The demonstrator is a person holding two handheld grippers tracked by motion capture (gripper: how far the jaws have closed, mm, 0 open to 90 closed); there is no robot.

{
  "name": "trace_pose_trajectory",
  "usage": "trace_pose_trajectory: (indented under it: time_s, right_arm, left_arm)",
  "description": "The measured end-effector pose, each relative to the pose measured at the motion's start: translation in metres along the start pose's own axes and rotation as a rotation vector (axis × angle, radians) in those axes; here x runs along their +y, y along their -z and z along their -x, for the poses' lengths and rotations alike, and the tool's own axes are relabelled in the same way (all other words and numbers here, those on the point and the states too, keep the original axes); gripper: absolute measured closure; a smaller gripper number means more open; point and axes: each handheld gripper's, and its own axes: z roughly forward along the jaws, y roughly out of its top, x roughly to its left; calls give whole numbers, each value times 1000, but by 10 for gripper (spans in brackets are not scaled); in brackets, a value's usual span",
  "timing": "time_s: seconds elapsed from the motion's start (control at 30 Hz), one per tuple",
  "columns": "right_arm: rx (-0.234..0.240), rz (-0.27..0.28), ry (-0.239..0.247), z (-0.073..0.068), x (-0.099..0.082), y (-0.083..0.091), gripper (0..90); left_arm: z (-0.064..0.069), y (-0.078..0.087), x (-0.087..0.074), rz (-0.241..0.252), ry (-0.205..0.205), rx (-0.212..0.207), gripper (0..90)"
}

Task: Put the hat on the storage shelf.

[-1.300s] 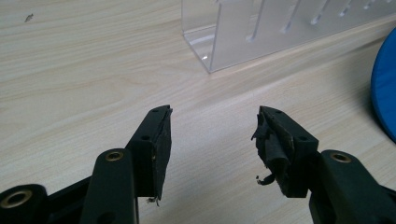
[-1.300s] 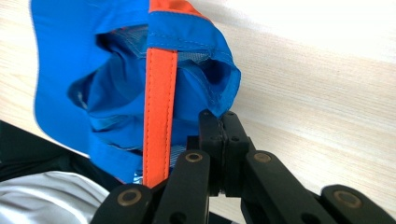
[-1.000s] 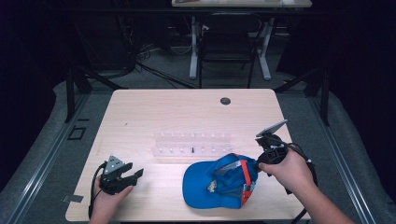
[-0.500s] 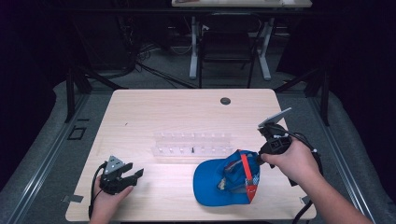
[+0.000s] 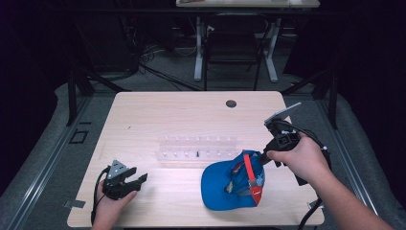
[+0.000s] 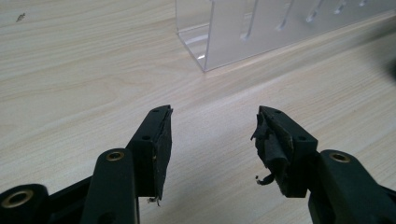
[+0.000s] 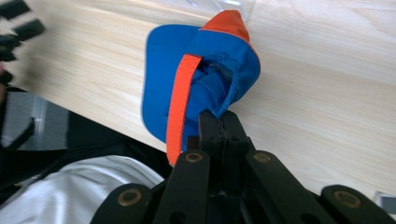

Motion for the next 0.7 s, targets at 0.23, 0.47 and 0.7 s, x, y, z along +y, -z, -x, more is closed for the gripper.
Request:
trace_pose_trajectory:
  time_s: [0.23,0.47,0.7]
  right_arm:
    - [146,7,-28,3,2,10,900]
    - [265,34,-72,3,3,14,900]
    - [368,44,-78,3,5,18,900]
  left_arm:
    - [0,0,0,-2,-1,0,463]
    - [0,0,0,0,0,0,463]
    - [0,0,0,1,2,-2,464]
